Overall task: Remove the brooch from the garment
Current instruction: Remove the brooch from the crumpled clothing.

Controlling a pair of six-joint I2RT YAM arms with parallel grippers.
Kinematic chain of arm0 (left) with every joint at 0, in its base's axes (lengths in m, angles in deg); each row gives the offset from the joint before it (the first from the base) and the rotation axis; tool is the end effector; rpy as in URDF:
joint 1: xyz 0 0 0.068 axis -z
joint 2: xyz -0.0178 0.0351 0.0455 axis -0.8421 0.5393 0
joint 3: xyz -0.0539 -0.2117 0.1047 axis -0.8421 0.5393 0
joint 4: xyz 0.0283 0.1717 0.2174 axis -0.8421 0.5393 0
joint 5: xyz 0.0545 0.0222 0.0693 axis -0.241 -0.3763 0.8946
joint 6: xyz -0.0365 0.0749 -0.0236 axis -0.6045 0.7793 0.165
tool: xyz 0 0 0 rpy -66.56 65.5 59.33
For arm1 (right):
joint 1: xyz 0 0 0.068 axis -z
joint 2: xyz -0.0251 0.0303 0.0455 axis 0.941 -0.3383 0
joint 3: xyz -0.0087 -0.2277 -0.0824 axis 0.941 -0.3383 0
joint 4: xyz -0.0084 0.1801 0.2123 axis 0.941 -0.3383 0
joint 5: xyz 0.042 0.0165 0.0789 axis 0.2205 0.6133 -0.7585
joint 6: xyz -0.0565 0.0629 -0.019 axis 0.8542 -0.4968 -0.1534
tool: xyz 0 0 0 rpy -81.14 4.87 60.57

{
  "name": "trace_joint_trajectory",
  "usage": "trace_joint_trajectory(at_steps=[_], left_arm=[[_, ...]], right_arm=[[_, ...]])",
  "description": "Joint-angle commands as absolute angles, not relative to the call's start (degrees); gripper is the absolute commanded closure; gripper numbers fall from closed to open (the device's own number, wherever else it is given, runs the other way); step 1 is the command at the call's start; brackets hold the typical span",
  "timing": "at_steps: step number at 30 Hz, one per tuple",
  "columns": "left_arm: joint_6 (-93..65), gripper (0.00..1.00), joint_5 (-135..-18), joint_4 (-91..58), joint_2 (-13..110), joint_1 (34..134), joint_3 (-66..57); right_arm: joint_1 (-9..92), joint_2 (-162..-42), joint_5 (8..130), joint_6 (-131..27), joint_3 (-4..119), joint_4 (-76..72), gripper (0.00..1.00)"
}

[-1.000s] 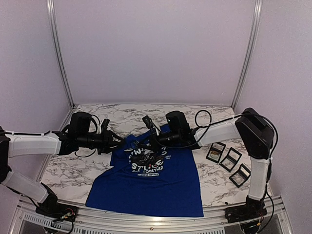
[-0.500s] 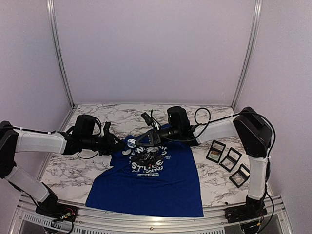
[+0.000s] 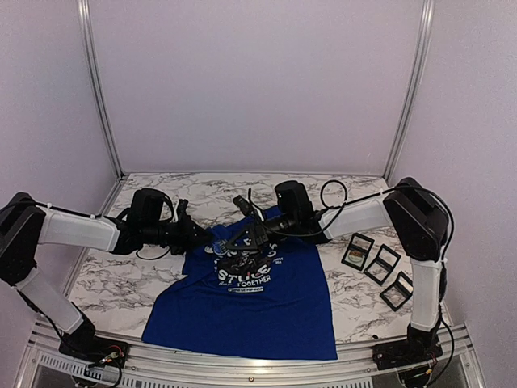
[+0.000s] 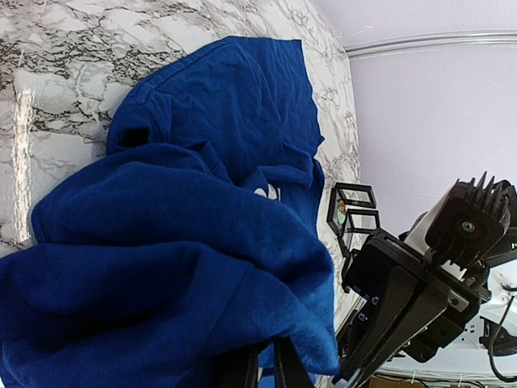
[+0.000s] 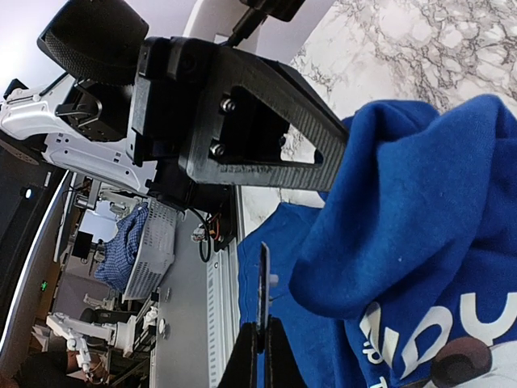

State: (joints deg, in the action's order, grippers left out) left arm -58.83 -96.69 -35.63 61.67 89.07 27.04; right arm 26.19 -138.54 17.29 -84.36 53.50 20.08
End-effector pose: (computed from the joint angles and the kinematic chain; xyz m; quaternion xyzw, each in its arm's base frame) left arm 0.2881 -0.2207 0.1276 -0.0521 0.8330 -0.5047 0.2207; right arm 0.2832 0.3651 0.1247 -0.2985 0.7188 0.6231 0.0779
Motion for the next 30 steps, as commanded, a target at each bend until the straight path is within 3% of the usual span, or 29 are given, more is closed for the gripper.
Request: trace_joint_trajectory(at_steps=[1, 13, 21, 30], left_arm=[[-59.06, 0.91, -96.06, -37.57, 62.68, 88.96, 25.19], [-60.08, 0.91, -97.97, -38.77, 62.94, 88.9, 24.07], [-56.72, 0.82, -98.17, -30.49, 59.1, 88.83, 21.63], [-52.64, 0.73, -97.88, -20.56, 55.12, 88.83, 16.87]], right_arm=[[26.37, -138.45, 16.03, -81.9, 52.91, 15.49, 1.0], [26.37, -134.77, 18.83, -72.48, 53.58, 5.15, 1.0], [26.28, -126.01, 34.39, -59.76, 55.02, -3.38, 1.0], [23.91, -117.48, 52.56, -49.51, 52.59, -0.19, 1.0]])
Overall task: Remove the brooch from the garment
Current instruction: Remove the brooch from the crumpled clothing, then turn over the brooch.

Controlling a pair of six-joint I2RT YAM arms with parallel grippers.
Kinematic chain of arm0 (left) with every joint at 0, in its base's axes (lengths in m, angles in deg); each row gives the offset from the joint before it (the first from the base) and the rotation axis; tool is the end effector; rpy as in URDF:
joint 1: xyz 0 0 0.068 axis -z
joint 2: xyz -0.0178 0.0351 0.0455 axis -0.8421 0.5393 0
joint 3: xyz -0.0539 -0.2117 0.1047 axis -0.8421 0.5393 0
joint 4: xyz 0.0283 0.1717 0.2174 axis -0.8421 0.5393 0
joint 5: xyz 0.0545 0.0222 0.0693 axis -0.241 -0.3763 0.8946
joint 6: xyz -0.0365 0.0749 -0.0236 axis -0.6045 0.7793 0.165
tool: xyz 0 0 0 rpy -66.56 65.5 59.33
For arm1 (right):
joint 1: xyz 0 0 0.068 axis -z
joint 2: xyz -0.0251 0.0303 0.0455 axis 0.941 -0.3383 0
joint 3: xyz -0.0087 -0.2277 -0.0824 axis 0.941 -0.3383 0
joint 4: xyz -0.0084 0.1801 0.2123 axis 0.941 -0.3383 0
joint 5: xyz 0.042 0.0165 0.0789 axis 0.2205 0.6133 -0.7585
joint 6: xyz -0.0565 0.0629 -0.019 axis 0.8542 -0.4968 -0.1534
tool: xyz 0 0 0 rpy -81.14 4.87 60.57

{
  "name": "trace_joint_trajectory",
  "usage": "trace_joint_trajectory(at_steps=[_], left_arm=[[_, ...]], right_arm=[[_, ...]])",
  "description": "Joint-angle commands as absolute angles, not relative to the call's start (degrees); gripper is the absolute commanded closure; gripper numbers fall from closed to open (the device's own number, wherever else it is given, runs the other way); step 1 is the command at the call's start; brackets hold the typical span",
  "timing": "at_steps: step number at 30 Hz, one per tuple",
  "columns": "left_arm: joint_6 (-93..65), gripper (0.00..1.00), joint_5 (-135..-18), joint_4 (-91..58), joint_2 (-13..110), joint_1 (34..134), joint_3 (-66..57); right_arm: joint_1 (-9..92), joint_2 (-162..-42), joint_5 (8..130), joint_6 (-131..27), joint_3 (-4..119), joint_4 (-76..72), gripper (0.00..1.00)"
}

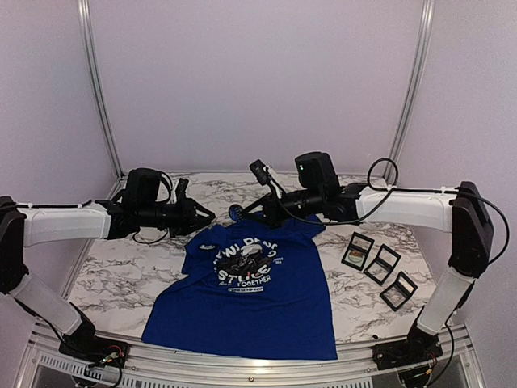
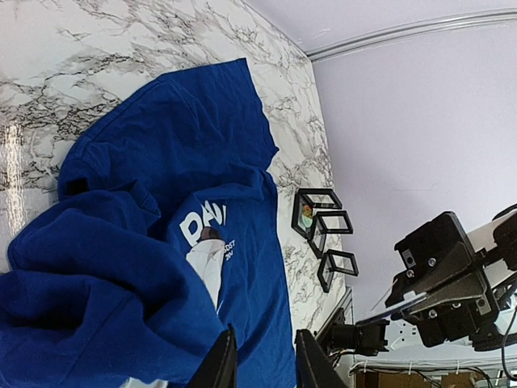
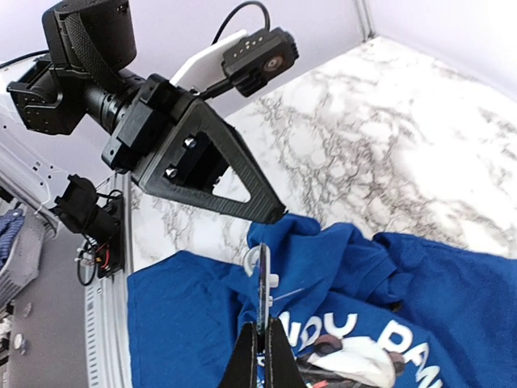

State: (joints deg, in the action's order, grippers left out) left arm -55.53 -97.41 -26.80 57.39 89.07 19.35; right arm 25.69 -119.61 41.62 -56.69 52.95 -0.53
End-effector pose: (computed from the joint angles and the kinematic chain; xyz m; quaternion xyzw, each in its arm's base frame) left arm 0.2986 -0.2282 0.1829 -0.0163 0.8205 -0.5138 0.2500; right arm 0.2824 0.3391 0.2130 -0.3816 0.7334 0.4600 0.3239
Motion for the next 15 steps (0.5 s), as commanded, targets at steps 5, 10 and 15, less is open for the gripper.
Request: trace_joint_trajectory(at_steps=[5, 10, 15], left_arm=[[-53.18, 0.69, -98.1, -18.64, 53.55, 88.83, 16.19], [-58.54, 0.68, -100.44, -22.78, 52.24, 88.83, 17.13], [-67.37, 0.67, -102.6, -30.94, 51.37, 88.84, 19.97]], right_arm=[[20.83, -115.59, 61.4, -43.02, 51.84, 1.14, 1.0], [16.6, -114.65, 72.82, -36.26, 49.95, 5.3, 1.0], [13.24, -113.97, 85.08, -28.42, 47.37, 11.05, 1.0]])
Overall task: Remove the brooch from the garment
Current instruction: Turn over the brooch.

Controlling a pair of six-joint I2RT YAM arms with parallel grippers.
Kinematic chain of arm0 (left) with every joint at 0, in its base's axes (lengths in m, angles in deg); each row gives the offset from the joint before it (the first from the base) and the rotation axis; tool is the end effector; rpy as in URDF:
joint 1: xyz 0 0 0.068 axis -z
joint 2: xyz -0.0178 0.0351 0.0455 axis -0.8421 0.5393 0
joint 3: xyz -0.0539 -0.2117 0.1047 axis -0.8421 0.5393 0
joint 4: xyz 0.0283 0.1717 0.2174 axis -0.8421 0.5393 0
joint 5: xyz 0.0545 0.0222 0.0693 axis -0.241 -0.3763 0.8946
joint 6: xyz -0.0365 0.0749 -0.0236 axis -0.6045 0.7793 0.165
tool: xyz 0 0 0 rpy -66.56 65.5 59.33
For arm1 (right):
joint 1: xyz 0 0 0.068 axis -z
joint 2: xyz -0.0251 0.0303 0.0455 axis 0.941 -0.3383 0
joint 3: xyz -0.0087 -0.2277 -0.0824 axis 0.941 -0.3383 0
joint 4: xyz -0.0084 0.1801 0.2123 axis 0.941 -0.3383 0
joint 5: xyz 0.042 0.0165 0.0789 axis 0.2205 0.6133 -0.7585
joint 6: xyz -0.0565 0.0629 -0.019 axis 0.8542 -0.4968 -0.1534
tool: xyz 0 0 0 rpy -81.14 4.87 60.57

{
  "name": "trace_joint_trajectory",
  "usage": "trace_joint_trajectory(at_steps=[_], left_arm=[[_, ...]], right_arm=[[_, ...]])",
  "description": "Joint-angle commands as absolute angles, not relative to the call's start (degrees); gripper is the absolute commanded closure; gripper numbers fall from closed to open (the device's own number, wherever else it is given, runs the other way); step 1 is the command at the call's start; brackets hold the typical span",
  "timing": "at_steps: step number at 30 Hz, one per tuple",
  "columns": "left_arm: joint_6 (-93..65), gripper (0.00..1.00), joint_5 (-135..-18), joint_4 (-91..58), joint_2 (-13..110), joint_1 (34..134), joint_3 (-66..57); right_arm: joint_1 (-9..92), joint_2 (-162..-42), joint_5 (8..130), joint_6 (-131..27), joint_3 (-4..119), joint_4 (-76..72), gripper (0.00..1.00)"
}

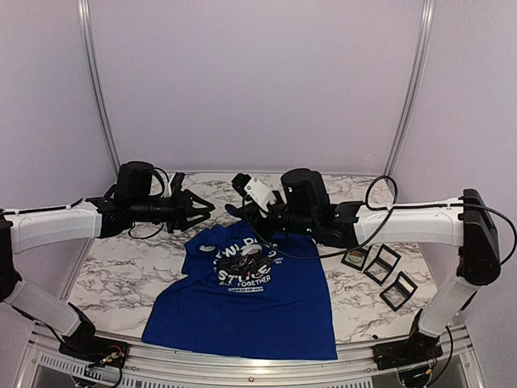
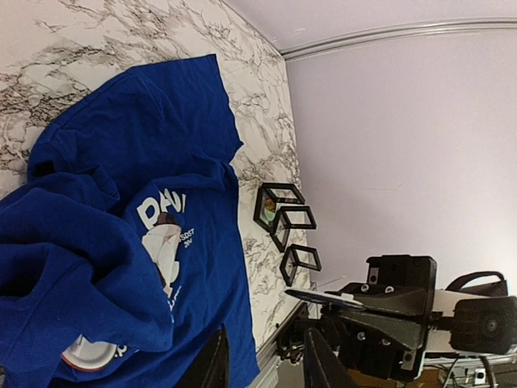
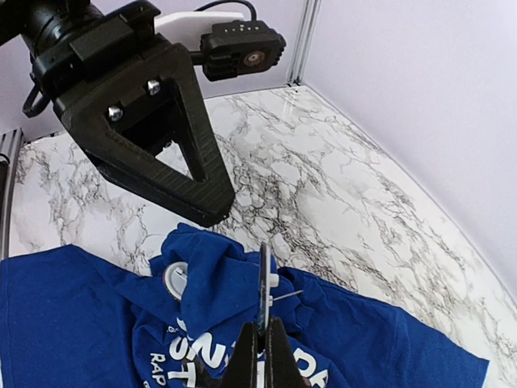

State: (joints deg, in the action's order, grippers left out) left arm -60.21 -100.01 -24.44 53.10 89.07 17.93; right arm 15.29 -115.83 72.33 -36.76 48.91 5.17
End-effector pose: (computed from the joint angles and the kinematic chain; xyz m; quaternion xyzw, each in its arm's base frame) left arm 0.2915 -0.2273 0.2140 -0.0269 0.8032 -0.5475 0.2332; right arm 0.2492 0.3644 0.2207 -0.4499 0.6906 0.2499 0.5081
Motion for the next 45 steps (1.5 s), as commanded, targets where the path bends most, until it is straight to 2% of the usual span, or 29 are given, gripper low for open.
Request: trace_joint_trajectory(at_steps=[1, 13, 29, 45], left_arm=[[-68.91, 0.67, -102.76, -32.64, 51.28, 88.83, 20.56], [-77.75, 0.66, -104.26, -44.09, 52.81, 89.5, 22.55], [-77.76, 0.68, -105.13, -43.73, 54.31, 91.12, 22.29], [-72.65, 0.71, -105.76, -36.89, 55.71, 91.86, 20.1]], right_arm=[[12.61, -113.95, 87.0, -26.77, 46.88, 12.16, 1.0], [5.82, -115.53, 99.7, -9.86, 42.07, 23.06, 1.0], [-0.62, -123.64, 115.35, 16.69, 34.49, 52.55, 1.0], [-2.31, -127.72, 119.01, 24.08, 33.24, 62.04, 1.0]])
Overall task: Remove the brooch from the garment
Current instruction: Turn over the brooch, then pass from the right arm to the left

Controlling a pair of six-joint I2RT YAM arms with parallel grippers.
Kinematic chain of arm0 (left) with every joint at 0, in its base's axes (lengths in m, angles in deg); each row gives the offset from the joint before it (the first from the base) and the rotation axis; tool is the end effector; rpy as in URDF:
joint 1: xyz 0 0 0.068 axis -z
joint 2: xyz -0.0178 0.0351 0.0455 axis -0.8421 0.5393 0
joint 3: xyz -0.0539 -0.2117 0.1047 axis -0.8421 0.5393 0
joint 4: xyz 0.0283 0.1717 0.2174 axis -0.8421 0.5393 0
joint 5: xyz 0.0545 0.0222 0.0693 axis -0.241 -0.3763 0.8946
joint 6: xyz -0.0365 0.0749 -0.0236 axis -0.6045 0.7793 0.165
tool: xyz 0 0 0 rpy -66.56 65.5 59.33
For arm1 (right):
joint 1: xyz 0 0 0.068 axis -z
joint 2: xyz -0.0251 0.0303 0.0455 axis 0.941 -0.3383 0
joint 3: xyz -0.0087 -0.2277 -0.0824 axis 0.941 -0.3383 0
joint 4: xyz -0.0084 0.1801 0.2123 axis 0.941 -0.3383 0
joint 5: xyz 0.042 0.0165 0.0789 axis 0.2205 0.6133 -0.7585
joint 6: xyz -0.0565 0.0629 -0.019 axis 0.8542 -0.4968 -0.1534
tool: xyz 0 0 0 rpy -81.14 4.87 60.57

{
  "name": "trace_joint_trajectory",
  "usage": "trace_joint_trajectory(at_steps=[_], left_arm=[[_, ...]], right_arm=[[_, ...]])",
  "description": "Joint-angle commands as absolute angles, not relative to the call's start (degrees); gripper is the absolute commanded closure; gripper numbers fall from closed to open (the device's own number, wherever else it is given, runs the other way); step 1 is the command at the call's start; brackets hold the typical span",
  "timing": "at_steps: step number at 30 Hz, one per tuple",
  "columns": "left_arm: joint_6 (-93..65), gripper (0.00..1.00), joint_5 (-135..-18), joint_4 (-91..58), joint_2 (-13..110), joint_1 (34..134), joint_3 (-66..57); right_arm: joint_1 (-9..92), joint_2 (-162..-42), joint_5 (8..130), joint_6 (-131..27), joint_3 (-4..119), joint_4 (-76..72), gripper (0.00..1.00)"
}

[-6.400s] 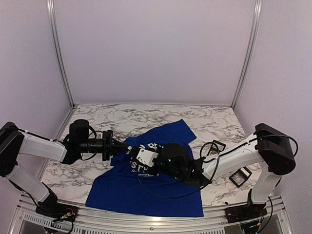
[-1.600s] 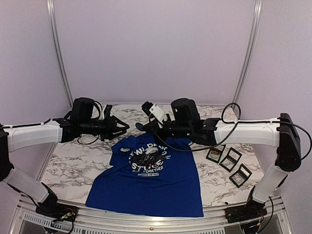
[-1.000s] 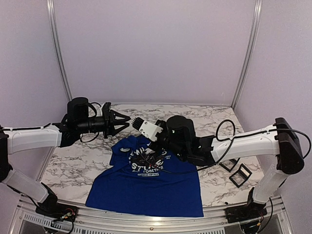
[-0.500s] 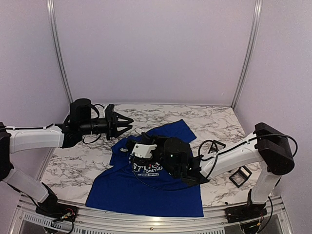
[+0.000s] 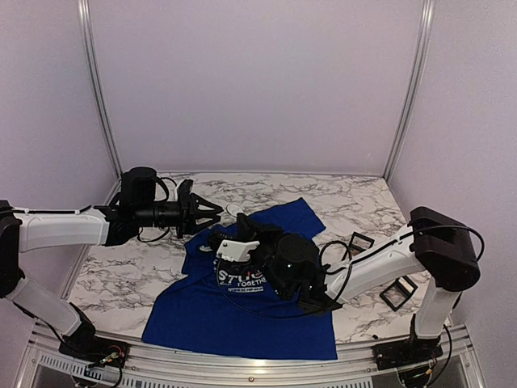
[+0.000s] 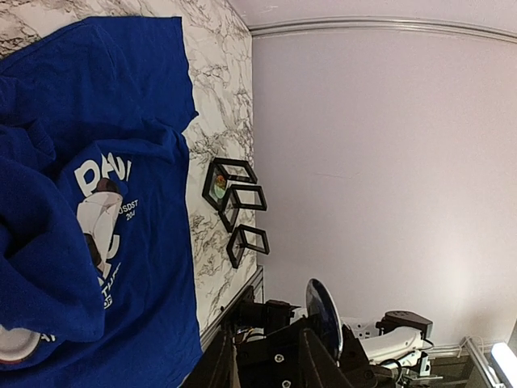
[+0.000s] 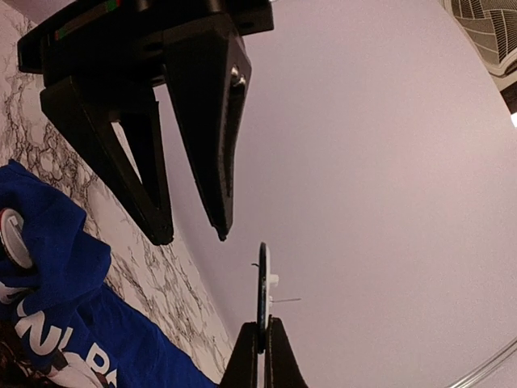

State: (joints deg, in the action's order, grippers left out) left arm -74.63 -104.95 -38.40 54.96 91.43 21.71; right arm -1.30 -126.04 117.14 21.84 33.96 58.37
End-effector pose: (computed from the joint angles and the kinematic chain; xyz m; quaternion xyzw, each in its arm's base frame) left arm 0.2789 -0.2438 0.2104 -0.0546 0.7606 -0.6259 0.1634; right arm 0.1801 0.3809 0.1793 -0.4890 0.4637 -0.2033 0.7104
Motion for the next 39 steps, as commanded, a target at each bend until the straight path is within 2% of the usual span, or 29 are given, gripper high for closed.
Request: trace_joint_trajectory(at_steps=[1, 28, 32, 39], left_arm=[[-72.67, 0.71, -105.77, -37.09, 55.68, 91.9, 20.01], [-70.7, 0.67, -106.54, -35.61, 56.39, 93.74, 16.06], [-70.15, 0.7, -106.51, -34.58, 56.94, 94.0, 15.66], [-69.89, 0.81, -106.52, -34.19, 57.32, 94.19, 15.46]], right_arm=[[-2.33, -127.91, 119.15, 24.14, 33.2, 62.14, 1.0], [-3.08, -128.45, 119.43, 23.61, 33.23, 61.82, 1.0], [-3.07, -128.56, 119.54, 23.57, 33.29, 61.58, 1.0], [-3.25, -128.55, 119.53, 23.44, 33.33, 61.47, 1.0]])
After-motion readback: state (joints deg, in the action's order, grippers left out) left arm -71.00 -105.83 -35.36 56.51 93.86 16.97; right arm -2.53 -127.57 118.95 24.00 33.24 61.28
